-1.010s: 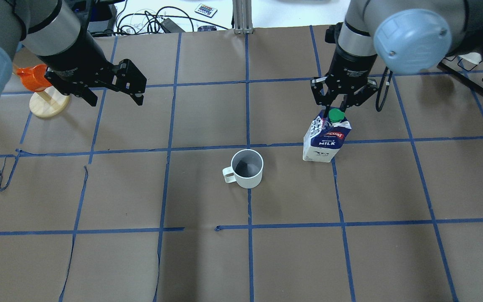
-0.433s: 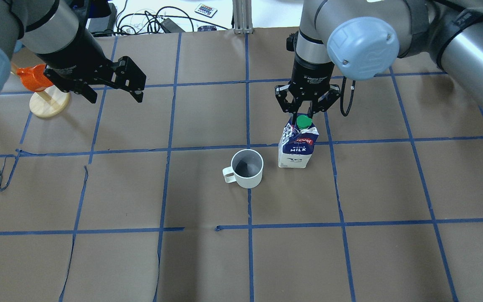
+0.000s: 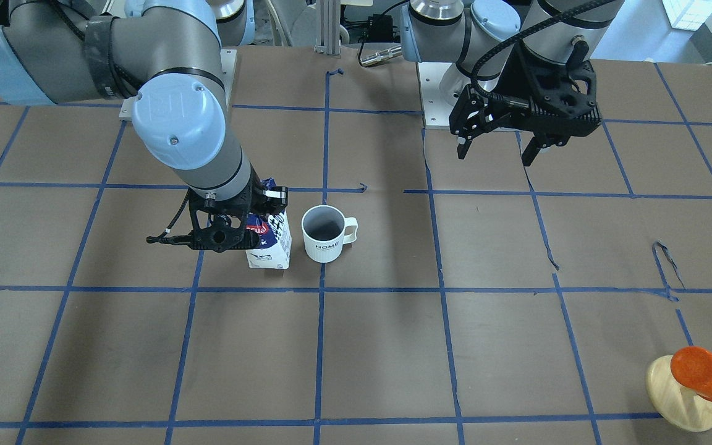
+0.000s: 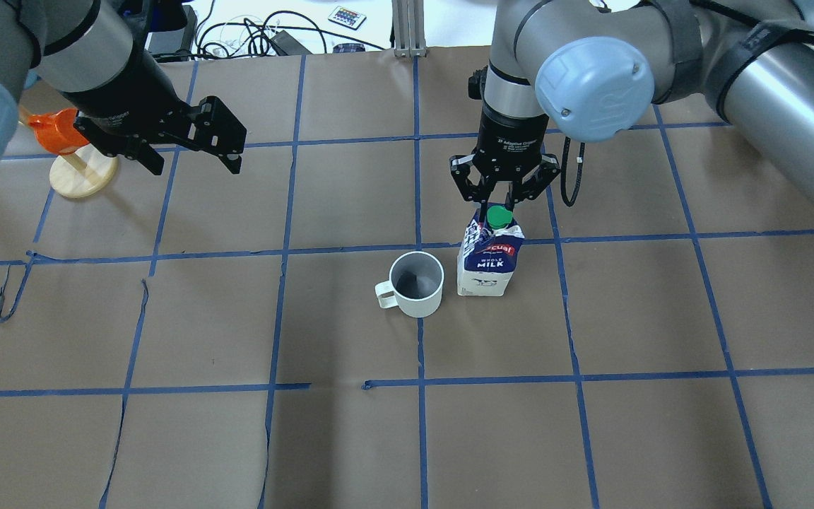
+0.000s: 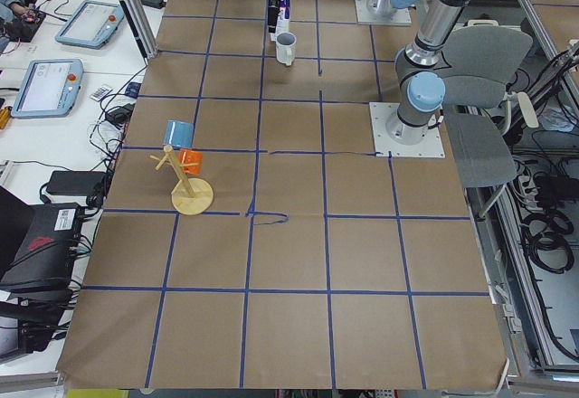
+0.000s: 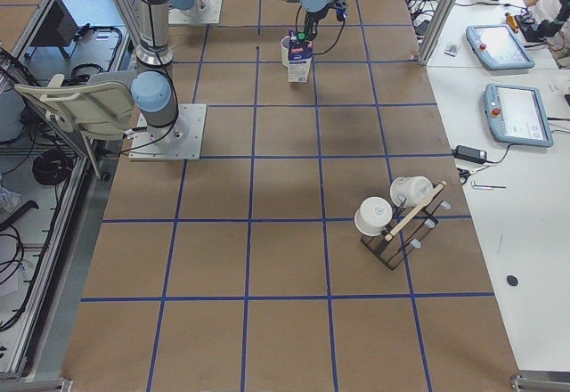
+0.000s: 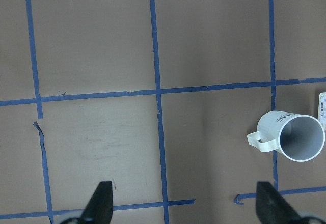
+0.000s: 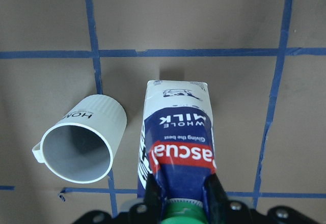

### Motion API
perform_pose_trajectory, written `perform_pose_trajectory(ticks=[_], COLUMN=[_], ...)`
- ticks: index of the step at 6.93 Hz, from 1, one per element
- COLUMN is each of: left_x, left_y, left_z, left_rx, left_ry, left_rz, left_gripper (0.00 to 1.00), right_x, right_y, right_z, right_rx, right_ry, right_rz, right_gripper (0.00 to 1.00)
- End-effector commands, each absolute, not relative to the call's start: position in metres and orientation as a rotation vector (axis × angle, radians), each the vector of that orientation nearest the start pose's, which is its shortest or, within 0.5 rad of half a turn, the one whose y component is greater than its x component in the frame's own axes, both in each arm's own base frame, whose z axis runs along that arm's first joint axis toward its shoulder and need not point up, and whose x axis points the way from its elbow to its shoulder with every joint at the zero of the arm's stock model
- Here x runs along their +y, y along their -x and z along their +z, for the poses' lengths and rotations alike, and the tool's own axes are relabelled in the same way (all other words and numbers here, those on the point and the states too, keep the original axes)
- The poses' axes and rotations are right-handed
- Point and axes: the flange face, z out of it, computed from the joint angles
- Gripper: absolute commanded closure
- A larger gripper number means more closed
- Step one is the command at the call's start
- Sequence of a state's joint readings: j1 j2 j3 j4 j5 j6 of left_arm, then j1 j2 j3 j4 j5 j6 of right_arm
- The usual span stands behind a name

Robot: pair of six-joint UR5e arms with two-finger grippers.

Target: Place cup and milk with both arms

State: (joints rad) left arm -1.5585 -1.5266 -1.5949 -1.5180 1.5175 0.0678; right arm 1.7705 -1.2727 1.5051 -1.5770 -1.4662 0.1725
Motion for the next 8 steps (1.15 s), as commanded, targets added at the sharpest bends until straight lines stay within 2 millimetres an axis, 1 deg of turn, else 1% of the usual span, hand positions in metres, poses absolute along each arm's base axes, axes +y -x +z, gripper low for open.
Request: perform_pose_trajectory(ticks=[1, 6, 8], left_x=[-0.481, -0.481, -0.481], left_y=[0.1328, 0.1328, 0.1328], left_z=[0.503, 0.503, 0.503], left_rx=[3.189, 3.189, 3.189], left_ry=[-0.094, -0.094, -0.094], left_rz=[-0.121, -0.121, -0.121], left_gripper=[0.0, 0.0, 0.0], right_x=[-0.5408, -0.5421, -0.5404], right_y=[-0.2642, -0.2658, -0.2726], right_z=[0.3512, 0.3474, 0.3476], right_rx=[3.059, 3.056, 3.059], right_ry=[0.042, 0.043, 0.062], right_rz=[0.392, 0.402, 0.4], right_gripper=[0.8, 0.76, 0.76])
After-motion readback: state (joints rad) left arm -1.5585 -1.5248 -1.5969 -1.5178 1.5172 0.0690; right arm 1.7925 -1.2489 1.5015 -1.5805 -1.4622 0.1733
